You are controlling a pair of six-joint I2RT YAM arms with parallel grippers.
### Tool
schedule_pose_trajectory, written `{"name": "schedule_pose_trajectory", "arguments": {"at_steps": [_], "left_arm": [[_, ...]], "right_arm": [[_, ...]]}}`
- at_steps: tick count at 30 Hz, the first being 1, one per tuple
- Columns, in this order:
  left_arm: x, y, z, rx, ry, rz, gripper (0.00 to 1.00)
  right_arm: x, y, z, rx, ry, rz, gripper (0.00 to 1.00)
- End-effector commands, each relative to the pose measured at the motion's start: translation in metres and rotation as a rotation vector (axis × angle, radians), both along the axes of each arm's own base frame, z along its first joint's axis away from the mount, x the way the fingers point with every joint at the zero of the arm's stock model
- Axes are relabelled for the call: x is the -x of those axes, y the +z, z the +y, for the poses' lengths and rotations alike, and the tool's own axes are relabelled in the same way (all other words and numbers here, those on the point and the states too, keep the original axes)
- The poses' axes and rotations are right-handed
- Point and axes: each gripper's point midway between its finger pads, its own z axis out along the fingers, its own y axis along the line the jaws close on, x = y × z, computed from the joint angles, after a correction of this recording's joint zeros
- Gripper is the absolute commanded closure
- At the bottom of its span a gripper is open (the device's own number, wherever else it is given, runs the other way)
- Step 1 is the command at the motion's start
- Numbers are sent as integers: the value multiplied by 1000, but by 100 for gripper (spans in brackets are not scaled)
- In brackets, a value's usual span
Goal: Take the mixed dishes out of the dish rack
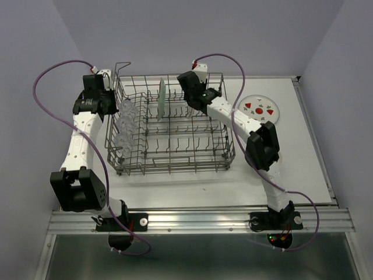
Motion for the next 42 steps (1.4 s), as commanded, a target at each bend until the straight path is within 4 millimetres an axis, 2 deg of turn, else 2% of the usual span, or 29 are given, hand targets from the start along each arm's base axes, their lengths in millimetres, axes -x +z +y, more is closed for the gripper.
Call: {"name": "schedule_pose_trajectory", "arguments": {"at_steps": [1,7,11,14,15,17,28,33,38,42], "left_arm": [[-9,-1,13,-49,28,-25,100],[-10,-2,13,-48,27,-24,100],[-10,-2,13,-49,28,-23,100],[-10,-1,14,-48,31,-25,100],[-10,-1,14,-48,31,-25,100],[-10,-1,14,-51,34,-26,100],[-9,-4,19,-68,52,-16,100],[-8,-5,20,-74,61,-15,100],[-6,-3,22,-80,66,-25,100],[-6,-4,22,-81,69,-22,100]], "right_arm": [[-6,28,3,-10,-13,-67,57],[-5,27,15,44,46,-70,75],[-1,34,24,75,73,-97,83],[-3,41,23,91,77,-114,90],[-4,43,25,95,91,-118,96],[-1,46,31,91,105,-126,99],[0,58,25,92,84,-156,99],[2,76,27,44,95,-190,99],[-2,93,14,-5,80,-219,99],[-1,102,11,-54,89,-231,99]]}}
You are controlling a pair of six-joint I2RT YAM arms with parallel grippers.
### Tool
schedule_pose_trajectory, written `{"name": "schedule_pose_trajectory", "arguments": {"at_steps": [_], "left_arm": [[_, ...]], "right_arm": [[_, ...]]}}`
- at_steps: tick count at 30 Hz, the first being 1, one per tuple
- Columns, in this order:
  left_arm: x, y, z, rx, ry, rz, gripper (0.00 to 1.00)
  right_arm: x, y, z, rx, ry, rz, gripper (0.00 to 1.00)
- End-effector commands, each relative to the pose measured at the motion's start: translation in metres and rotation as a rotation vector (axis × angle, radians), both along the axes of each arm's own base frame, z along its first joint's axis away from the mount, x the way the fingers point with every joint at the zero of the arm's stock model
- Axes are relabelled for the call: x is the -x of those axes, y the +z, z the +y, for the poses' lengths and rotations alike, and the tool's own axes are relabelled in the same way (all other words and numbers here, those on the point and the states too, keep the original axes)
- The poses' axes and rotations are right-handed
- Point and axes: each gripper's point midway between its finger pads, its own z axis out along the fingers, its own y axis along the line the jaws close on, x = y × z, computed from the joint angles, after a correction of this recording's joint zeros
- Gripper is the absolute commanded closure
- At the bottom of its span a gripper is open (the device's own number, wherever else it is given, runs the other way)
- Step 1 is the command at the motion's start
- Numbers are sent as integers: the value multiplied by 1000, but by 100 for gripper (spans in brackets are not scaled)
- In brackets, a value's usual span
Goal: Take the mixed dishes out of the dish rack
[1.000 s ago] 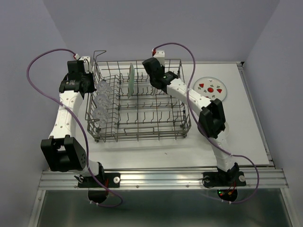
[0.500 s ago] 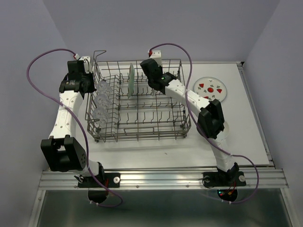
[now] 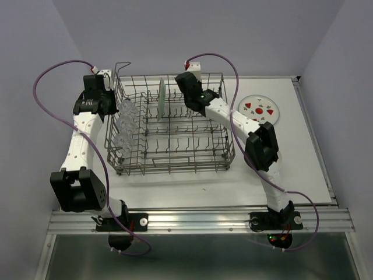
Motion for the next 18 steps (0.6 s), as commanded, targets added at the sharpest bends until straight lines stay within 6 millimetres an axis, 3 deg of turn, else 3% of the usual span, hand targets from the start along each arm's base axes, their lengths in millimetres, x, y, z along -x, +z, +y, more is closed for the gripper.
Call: {"name": "schedule_pose_trajectory", "arguments": {"at_steps": [1,9,18], "left_arm": [[-6,-3,20,-66,65,-22,100],[-5,-6,21,-65,73,-12,100],[-7,-7,21,-62,74,-8,100]], "right_arm": [[-1,100,4,-227,17,-196,99],[-2,131,-2,-255,29,-259,99],[-7,145,-8,-226,-3,-298,99]]}}
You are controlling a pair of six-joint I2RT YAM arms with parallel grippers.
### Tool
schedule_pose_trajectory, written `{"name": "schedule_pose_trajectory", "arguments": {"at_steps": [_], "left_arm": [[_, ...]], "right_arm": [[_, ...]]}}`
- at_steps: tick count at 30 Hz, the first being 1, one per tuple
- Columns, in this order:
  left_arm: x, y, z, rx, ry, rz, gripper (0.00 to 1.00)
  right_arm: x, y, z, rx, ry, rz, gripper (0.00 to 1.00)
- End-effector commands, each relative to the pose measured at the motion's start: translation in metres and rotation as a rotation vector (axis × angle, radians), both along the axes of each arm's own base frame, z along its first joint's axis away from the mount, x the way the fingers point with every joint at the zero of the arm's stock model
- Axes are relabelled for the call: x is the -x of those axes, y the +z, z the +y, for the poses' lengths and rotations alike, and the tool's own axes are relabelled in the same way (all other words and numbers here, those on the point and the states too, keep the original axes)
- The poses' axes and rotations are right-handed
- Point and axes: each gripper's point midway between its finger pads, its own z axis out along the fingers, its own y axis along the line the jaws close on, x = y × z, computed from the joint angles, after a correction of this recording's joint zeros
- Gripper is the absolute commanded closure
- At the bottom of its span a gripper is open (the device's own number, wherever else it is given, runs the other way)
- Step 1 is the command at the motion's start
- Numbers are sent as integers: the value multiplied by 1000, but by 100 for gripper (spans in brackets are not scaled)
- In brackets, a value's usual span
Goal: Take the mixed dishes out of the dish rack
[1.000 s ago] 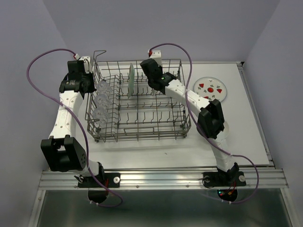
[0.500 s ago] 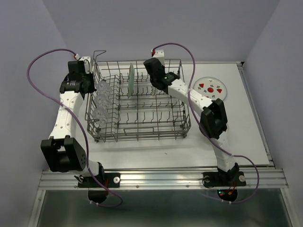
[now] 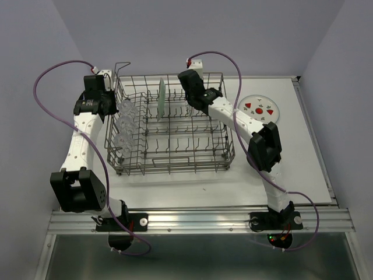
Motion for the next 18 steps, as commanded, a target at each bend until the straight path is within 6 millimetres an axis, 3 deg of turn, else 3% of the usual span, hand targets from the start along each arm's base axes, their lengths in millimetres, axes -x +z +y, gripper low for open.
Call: {"name": "schedule_pose_trajectory", "arguments": {"at_steps": [1,18], "left_arm": [[-7,-7,20,-53,70,-5,100],[-10,-9,19,-44,71,8,100]], "right_arm": [[-7,136,-3,-203,-38,-297,99],[-8,165,-16,-78,-66,-368,99]]}}
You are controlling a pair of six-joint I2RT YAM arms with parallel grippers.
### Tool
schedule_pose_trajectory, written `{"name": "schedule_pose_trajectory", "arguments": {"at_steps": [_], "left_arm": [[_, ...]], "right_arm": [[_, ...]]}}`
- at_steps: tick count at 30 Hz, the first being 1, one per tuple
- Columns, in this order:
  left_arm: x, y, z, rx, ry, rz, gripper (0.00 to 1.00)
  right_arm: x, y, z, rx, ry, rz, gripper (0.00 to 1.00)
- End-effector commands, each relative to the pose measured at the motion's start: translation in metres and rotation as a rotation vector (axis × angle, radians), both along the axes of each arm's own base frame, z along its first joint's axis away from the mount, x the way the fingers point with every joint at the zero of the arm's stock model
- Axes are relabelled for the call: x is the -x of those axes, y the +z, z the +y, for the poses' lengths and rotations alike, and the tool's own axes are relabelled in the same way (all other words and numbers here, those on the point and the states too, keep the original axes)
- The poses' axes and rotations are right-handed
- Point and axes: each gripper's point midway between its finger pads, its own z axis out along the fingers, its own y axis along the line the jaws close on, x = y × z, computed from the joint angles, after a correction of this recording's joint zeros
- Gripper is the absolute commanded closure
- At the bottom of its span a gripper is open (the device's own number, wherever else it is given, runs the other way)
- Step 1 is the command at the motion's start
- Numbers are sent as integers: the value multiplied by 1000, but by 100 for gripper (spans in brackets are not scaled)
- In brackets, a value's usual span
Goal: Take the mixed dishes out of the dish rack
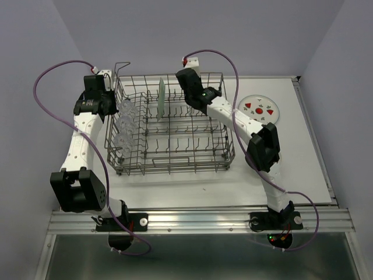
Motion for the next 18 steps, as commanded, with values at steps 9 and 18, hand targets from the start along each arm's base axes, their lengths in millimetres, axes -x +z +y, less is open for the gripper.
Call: {"name": "schedule_pose_trajectory", "arguments": {"at_steps": [9,18], "left_arm": [[-11,-10,19,-40,73,12,100],[-11,-10,19,-37,74,13,100]], "right_arm": [[0,164,-11,-135,-42,-369,99],[2,179,-20,-131,-81,-399,99]]}}
